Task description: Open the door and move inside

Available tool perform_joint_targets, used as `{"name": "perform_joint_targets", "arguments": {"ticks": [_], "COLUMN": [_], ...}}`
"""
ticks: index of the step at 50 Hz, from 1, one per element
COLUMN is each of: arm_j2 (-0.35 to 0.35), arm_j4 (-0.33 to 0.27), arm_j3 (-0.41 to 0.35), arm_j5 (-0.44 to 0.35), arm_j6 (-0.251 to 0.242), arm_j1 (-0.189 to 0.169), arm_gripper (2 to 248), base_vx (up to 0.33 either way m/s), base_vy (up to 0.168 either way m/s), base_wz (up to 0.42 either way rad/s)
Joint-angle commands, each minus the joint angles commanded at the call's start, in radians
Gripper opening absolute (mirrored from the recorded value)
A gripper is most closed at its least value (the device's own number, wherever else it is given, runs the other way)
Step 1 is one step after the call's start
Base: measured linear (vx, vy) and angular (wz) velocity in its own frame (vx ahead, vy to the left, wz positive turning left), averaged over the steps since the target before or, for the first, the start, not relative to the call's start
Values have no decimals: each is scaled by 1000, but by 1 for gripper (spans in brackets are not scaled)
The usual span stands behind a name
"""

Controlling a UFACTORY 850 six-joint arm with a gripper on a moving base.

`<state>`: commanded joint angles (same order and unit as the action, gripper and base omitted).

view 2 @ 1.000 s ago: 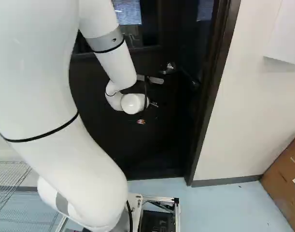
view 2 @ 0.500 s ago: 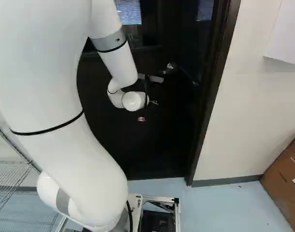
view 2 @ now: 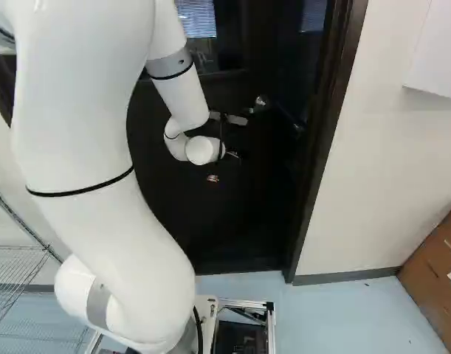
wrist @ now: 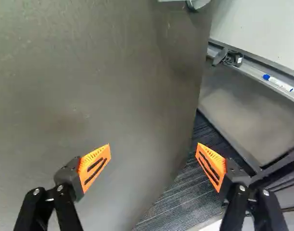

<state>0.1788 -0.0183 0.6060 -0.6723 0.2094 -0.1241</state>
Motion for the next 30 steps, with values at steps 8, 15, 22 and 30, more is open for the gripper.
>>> {"name": "perform_joint_targets", "arguments": {"ticks": [8,15,22,30], "arm_j2": [18,33,45,57], "arm_j4": [30,57,81,104], "arm_j3": [21,37,52,66], "arm_j5": [15,26,33,35], "arm_j6": [0,0,0,0], "arm_j1": [19,38,59,84], "arm_gripper": [247,247,247,247], "base_vx": [0,0,0,0], "base_vy": [0,0,0,0], "base_wz": [0,0,0,0]}}
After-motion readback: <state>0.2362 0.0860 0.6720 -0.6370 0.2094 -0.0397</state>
